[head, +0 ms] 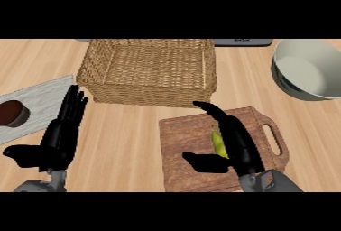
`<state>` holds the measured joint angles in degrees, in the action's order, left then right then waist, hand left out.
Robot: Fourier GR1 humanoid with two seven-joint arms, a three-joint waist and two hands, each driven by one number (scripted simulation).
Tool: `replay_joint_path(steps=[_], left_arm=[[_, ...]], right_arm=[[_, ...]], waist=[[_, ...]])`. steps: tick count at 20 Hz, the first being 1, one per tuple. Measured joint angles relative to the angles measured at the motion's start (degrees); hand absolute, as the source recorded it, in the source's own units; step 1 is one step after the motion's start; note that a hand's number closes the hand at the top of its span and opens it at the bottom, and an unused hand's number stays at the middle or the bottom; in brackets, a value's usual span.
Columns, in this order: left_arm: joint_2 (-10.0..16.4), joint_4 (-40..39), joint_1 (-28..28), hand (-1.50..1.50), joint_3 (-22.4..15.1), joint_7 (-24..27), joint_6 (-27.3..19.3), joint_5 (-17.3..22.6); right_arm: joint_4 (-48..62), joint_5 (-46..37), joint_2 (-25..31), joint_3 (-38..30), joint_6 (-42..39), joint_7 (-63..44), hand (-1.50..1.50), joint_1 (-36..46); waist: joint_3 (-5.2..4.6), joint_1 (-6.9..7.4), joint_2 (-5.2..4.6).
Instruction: Pick the pear from the cutting board and place it in the basket
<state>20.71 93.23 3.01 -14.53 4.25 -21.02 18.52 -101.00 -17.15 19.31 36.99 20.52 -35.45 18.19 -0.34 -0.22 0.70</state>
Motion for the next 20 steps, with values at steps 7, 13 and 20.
replay_joint_path(steps=[7, 13, 20], left_arm=[[-0.7, -0.5, 0.1, 0.00, 0.0, -0.3, -0.5, -0.3], [-0.7, -0.2, 0.1, 0.00, -0.2, -0.5, -0.5, -0.6], [-1.1, 0.4, 0.3, 0.00, -0.2, -0.9, -0.2, -0.6]], right_arm=[[0.7, -10.5, 8.1, -0.5, -12.9, -22.3, -1.50, 11.7], [0.1, -1.4, 10.4, -1.0, -28.2, -29.5, -1.50, 19.9], [3.7, 12.8, 8.6, -3.4, -33.6, -33.5, -1.50, 28.0]], waist=[[-0.25, -0.32, 0.35], [-0.18, 0.43, 0.13], [-0.02, 0.75, -0.14]])
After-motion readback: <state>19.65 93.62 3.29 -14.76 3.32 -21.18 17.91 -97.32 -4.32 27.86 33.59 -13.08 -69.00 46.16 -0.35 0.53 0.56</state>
